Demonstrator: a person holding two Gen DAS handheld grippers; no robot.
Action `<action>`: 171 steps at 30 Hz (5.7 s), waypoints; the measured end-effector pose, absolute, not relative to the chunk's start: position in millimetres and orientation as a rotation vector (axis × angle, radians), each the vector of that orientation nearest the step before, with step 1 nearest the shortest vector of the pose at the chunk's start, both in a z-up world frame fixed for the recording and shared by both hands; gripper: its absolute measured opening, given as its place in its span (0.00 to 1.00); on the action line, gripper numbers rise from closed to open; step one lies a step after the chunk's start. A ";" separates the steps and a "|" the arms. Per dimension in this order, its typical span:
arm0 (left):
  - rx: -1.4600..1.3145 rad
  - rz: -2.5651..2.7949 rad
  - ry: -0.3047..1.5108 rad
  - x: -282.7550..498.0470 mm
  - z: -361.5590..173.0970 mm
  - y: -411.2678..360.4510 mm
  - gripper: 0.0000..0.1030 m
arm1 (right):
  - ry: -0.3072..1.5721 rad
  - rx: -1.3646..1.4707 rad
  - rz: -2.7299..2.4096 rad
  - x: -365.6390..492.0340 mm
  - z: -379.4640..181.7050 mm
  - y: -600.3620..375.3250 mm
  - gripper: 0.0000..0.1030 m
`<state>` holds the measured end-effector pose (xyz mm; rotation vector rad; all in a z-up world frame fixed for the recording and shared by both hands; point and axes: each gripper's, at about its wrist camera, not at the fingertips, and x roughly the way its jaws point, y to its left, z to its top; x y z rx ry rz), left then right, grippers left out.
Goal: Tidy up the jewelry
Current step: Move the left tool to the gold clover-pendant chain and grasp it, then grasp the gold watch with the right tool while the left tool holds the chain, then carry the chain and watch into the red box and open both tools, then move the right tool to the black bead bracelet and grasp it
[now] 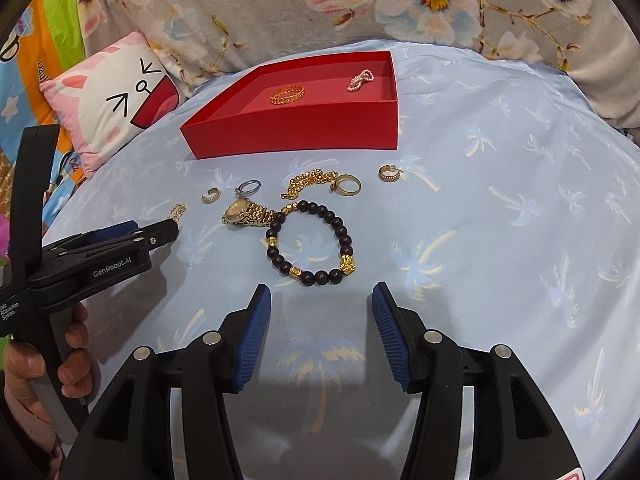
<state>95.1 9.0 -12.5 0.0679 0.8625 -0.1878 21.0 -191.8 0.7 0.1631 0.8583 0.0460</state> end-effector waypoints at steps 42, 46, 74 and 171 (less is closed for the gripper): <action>-0.050 -0.279 0.818 72.0 -5.7 30.4 0.05 | 0.846 0.001 0.248 87.7 18.4 -146.2 0.51; -0.052 -0.287 0.823 72.9 -6.5 30.6 0.05 | 0.879 -0.049 0.265 103.1 9.3 -138.7 0.51; -0.061 -0.295 0.843 76.4 -10.3 29.6 0.05 | 0.942 -0.020 0.332 103.0 4.0 -133.7 0.22; 0.040 -0.216 0.782 112.8 12.6 -2.8 0.58 | 0.806 0.103 0.043 51.5 21.6 -198.9 0.59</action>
